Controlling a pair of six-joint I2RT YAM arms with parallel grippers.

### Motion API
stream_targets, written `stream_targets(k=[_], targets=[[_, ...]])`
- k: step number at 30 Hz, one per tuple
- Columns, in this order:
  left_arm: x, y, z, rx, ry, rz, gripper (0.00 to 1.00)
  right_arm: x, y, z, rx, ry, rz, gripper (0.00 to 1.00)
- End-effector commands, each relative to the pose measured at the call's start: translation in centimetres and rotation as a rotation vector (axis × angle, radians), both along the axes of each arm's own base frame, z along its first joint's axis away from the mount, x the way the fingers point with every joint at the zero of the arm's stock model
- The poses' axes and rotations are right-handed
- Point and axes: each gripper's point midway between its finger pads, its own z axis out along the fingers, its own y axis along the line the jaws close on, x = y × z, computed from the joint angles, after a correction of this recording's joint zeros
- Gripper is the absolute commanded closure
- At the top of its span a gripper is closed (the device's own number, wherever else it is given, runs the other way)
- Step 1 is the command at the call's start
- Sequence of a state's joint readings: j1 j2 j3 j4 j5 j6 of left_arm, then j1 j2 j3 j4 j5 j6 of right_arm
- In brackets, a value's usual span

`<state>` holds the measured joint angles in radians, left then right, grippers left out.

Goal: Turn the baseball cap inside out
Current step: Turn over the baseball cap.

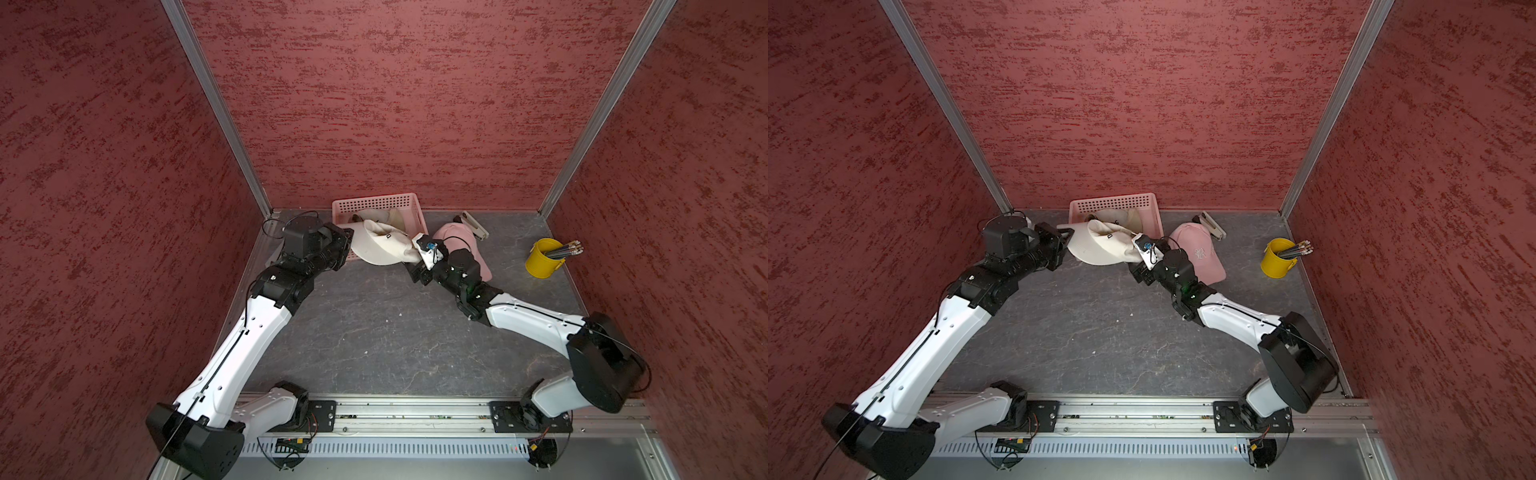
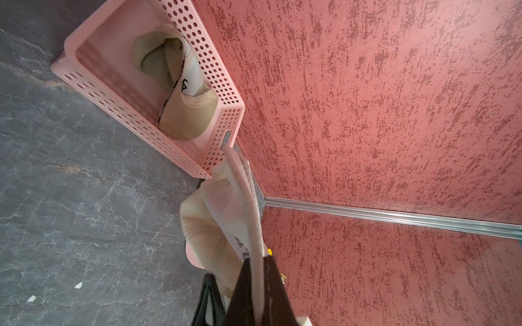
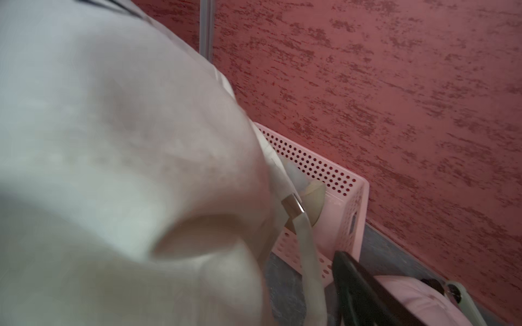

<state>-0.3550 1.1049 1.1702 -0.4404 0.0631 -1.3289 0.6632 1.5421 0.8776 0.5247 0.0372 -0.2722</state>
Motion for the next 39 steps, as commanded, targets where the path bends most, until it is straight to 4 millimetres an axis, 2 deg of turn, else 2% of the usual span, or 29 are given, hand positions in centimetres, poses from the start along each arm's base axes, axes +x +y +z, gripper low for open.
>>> stream_targets(k=[1, 2, 4, 8, 14, 15, 17, 20, 21, 23, 26, 29, 31, 32, 35, 39], targets=[[-1.0, -0.7, 0.3, -0.08, -0.003, -0.036, 1.0, 2.6, -2.5, 2.4, 0.016, -0.144, -0.163, 0.3], [-1.3, -0.9, 0.0, -0.089, 0.005, -0.045, 1.0, 3.0, -2.9, 2.7, 0.038, -0.158, -0.185, 0.44], [-1.8, -1.1, -0.9, -0.113, 0.025, -0.056, 1.0, 3.3, -3.6, 3.9, 0.106, -0.181, -0.215, 0.65], [-2.7, -0.3, -3.9, -0.139, 0.074, -0.025, 1.0, 2.6, -4.9, 6.9, 0.263, -0.209, -0.219, 0.83], [-3.6, 0.7, -8.5, -0.212, 0.148, 0.015, 1.0, 0.7, -7.8, 9.8, 0.49, -0.231, -0.272, 0.92], [-3.7, 0.6, -9.3, -0.223, 0.163, 0.015, 1.0, 0.6, -8.6, 9.8, 0.521, -0.239, -0.305, 0.91], [-4.0, -0.1, -10.3, -0.242, 0.182, -0.003, 1.0, -0.1, -10.5, 10.8, 0.582, -0.28, -0.366, 0.91], [-4.7, -1.7, -11.4, -0.244, 0.207, -0.036, 1.0, 0.0, -11.7, 11.1, 0.611, -0.314, -0.431, 0.91], [-5.0, -2.4, -11.6, -0.242, 0.217, -0.047, 1.0, -0.1, -11.8, 11.5, 0.62, -0.329, -0.432, 0.91], [-5.2, -3.9, -11.9, -0.263, 0.223, -0.081, 1.0, 0.9, -10.8, 11.1, 0.615, -0.304, -0.416, 0.88], [-4.6, -5.2, -11.2, -0.343, 0.189, -0.098, 1.0, 2.4, -7.0, 10.3, 0.534, -0.216, -0.324, 0.75], [-3.4, -3.8, -10.2, -0.374, 0.149, -0.035, 1.0, 2.4, -2.8, 8.4, 0.435, -0.094, -0.139, 0.57], [-2.5, -2.5, -9.3, -0.403, 0.104, 0.017, 1.0, 1.6, -0.1, 6.5, 0.334, 0.009, 0.003, 0.39], [-2.3, -2.0, -8.9, -0.408, 0.09, 0.03, 1.0, 1.3, 0.6, 5.5, 0.296, 0.057, 0.038, 0.35], [-1.3, -1.0, -7.3, -0.409, 0.053, 0.028, 1.0, 0.5, 0.7, 2.6, 0.222, 0.17, 0.052, 0.3], [-0.6, 0.1, -5.2, -0.356, -0.019, 0.009, 1.0, -0.3, -2.4, 0.3, 0.23, 0.261, -0.027, 0.22]])
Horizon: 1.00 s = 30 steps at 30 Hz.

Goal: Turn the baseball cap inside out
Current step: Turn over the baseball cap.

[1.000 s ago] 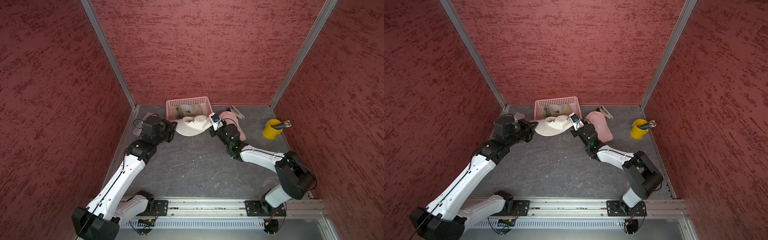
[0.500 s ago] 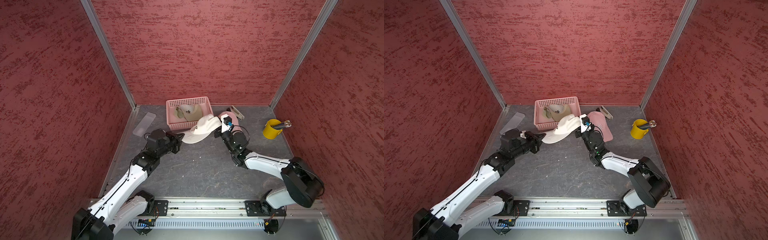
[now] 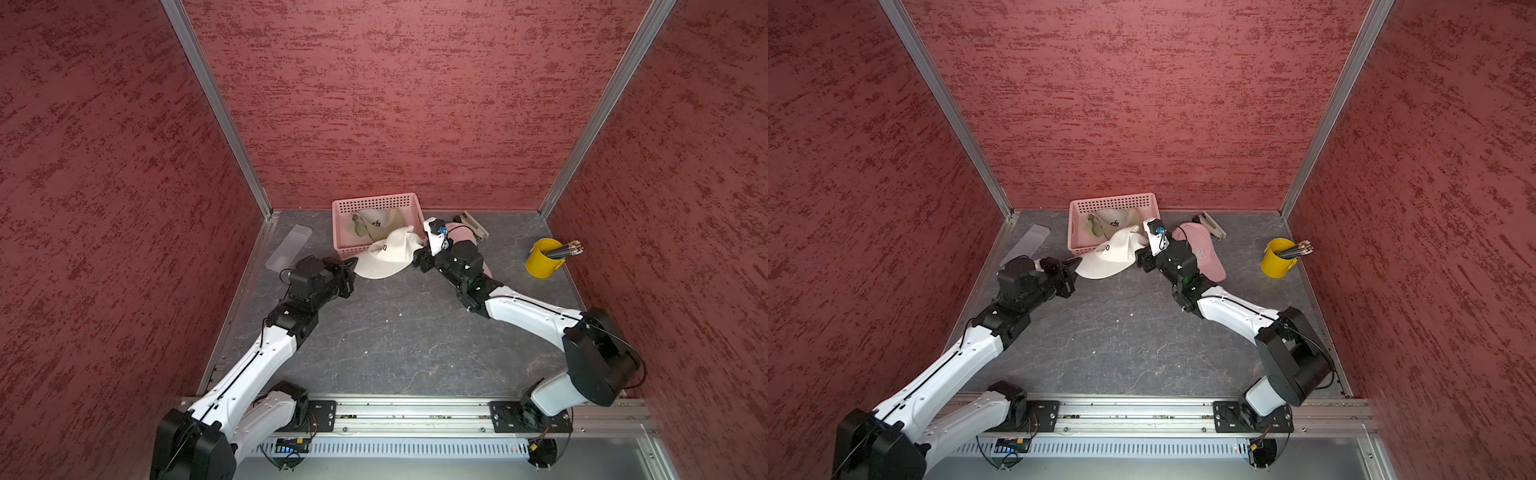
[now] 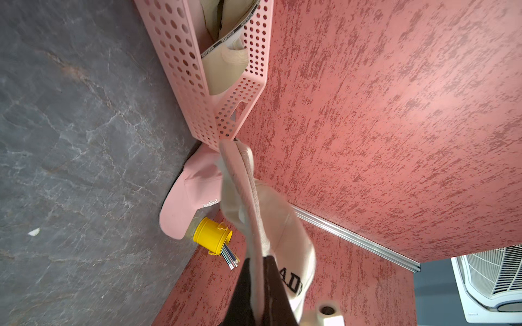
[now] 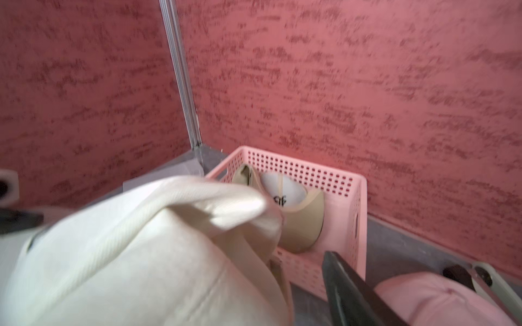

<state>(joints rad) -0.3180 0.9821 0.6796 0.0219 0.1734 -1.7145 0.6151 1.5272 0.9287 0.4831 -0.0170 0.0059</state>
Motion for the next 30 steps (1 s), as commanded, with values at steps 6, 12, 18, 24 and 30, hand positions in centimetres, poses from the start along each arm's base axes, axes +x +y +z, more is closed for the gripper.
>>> stream_targets(k=[6, 12, 18, 24, 30], targets=[[2.7, 1.2, 6.6, 0.259, -0.311, -0.188, 1.0, -5.2, -3.5, -3.5, -0.093, 0.242, 0.078, 0.18], [3.1, -1.7, 9.9, 0.35, -0.663, -0.536, 1.0, -9.1, -4.2, -5.4, -0.083, 0.344, 0.165, 0.17], [0.3, -4.4, 11.3, 0.515, -0.898, -0.794, 1.0, -7.8, -7.7, -5.8, 0.136, 0.446, 0.067, 0.18], [-1.7, -5.1, 13.1, 0.517, -1.033, -0.885, 1.0, -6.8, -8.4, -4.8, 0.249, 0.463, 0.127, 0.18], [-1.8, -5.3, 12.7, 0.505, -1.032, -0.903, 1.0, -8.4, -6.8, -2.1, 0.308, 0.4, 0.286, 0.2]])
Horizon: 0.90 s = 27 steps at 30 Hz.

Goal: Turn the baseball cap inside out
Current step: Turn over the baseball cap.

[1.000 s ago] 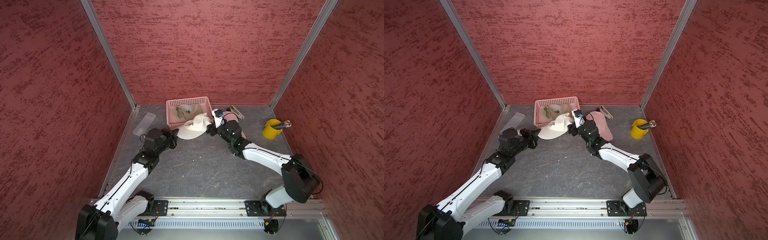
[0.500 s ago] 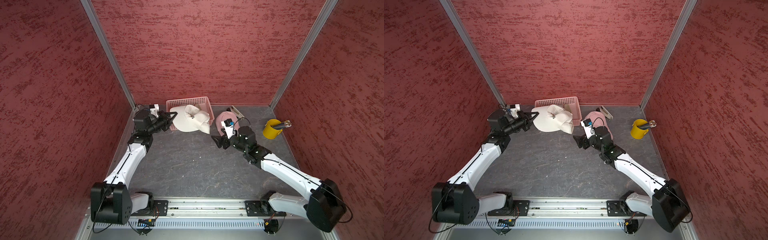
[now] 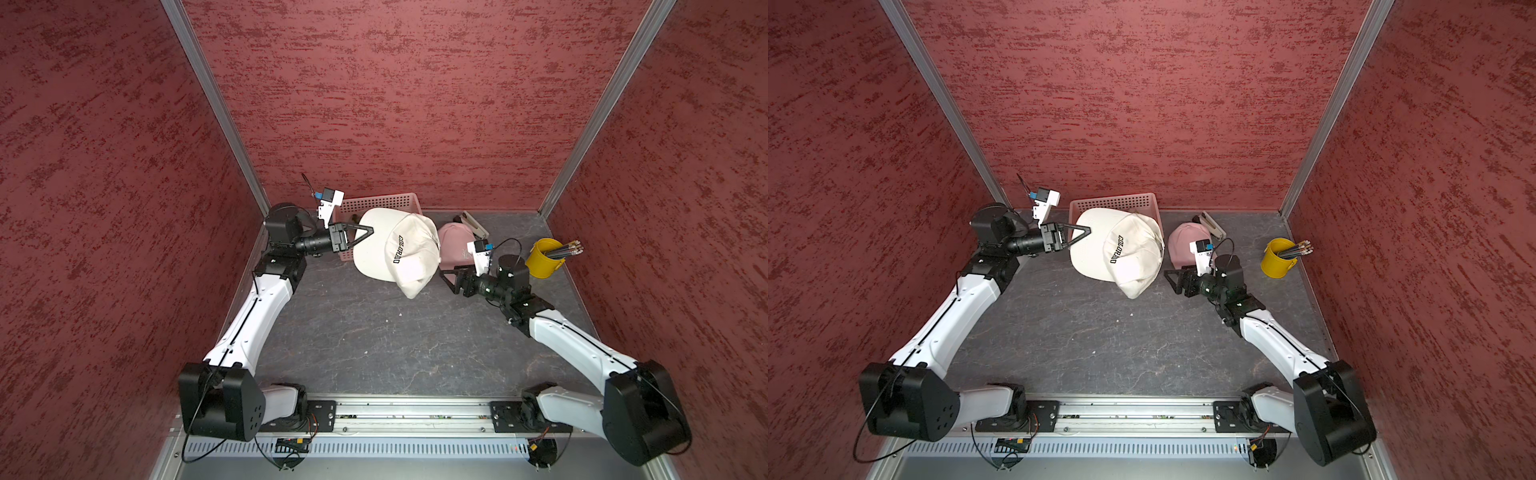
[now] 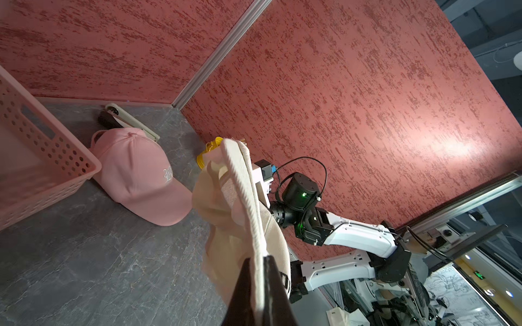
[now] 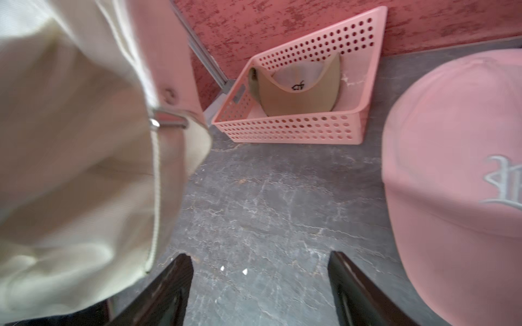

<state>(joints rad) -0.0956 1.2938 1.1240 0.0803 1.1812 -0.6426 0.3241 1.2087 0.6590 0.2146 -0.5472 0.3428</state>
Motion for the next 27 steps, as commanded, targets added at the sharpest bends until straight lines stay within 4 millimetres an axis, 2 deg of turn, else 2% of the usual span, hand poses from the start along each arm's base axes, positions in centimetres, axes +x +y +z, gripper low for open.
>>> stream_targets(k=[1, 6, 12, 19, 21, 25, 27], targets=[[-0.7, -0.2, 0.4, 0.01, -0.052, -0.046, 1.0, -1.7, 1.4, 3.2, 0.099, -0.081, 0.116, 0.2], [-0.6, -0.4, 0.7, 0.018, -0.054, -0.05, 1.0, -2.4, 1.2, 4.0, 0.09, -0.09, 0.124, 0.2], [-2.2, -1.7, 0.7, 0.038, -0.063, -0.119, 1.0, 0.4, 0.0, 4.7, 0.023, -0.115, -0.007, 0.2], [-3.7, -2.7, 0.1, 0.045, -0.055, -0.18, 1.0, 2.4, 0.0, 6.1, -0.031, -0.172, -0.026, 0.23], [-4.0, -3.0, -0.5, 0.058, -0.037, -0.192, 1.0, 2.2, 0.2, 6.9, -0.031, -0.2, -0.008, 0.34], [-4.2, -2.6, -1.2, 0.055, -0.038, -0.201, 1.0, 0.5, 1.3, 6.8, -0.058, -0.22, 0.119, 0.83], [-4.0, -2.3, -1.3, 0.041, -0.041, -0.204, 1.0, -1.2, 2.4, 6.1, -0.044, -0.193, 0.254, 0.97]])
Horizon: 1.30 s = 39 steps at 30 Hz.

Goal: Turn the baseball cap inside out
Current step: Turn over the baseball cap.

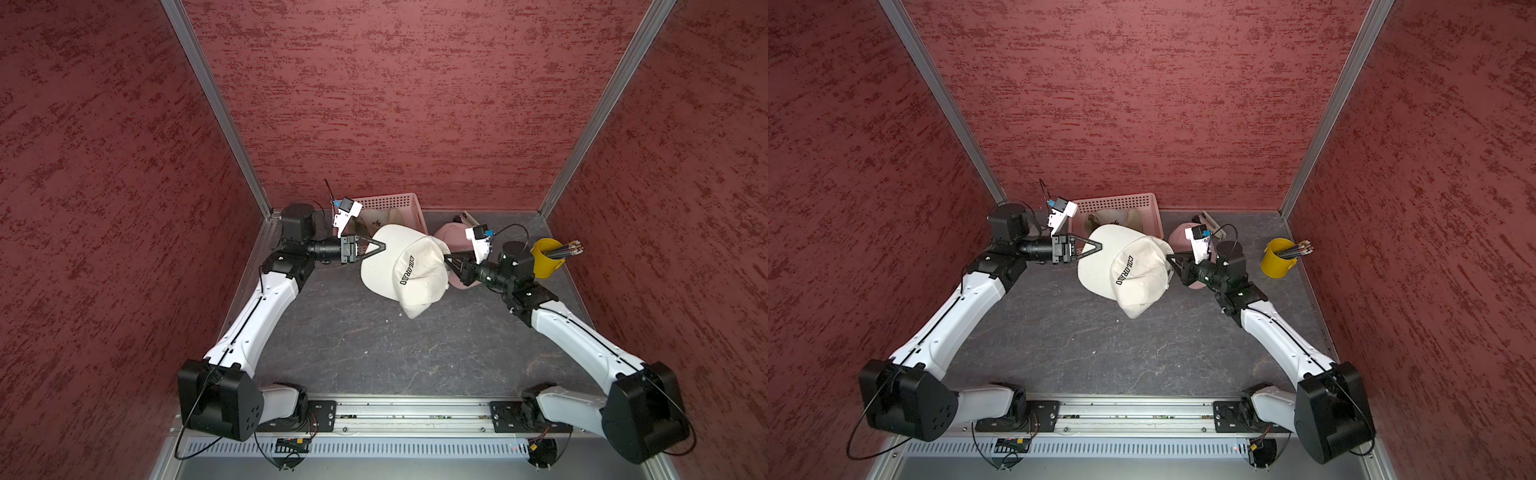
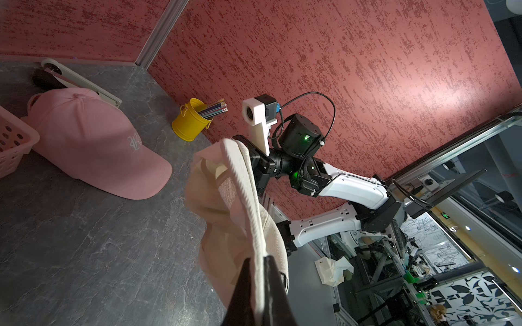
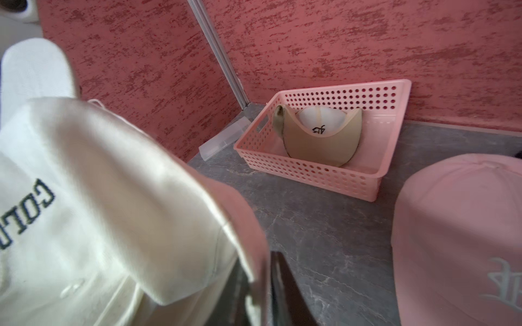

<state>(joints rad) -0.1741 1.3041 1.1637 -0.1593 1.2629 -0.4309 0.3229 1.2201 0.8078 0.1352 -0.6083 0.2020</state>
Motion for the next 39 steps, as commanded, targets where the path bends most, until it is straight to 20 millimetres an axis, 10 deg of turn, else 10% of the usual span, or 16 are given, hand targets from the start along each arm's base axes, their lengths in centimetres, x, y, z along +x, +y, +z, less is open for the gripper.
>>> stream_targets(k=[1, 11, 23, 30, 39], targets=[[-0.7, 0.5, 0.4, -0.022, -0.043, -0.043, 1.0, -3.0, 1.9, 1.2, 0.011, -0.005, 0.249, 0.99], [-0.1, 4.0, -1.5, 0.215, -0.188, 0.051, 1.0, -11.6, 2.2, 5.4, 0.087, -0.052, 0.588, 1.0], [-2.2, 3.6, -4.7, 0.643, -0.764, -0.047, 1.0, -12.9, 2.2, 5.5, 0.025, -0.027, 0.674, 1.0], [-5.4, 1.9, -4.3, 0.9, -1.007, -0.138, 1.0, -7.4, 2.1, 0.2, -0.171, 0.093, 0.537, 0.97], [-12.5, 0.2, -1.4, 0.735, -1.159, -0.189, 1.0, 1.3, 1.6, -2.2, -0.322, 0.071, 0.333, 0.73]])
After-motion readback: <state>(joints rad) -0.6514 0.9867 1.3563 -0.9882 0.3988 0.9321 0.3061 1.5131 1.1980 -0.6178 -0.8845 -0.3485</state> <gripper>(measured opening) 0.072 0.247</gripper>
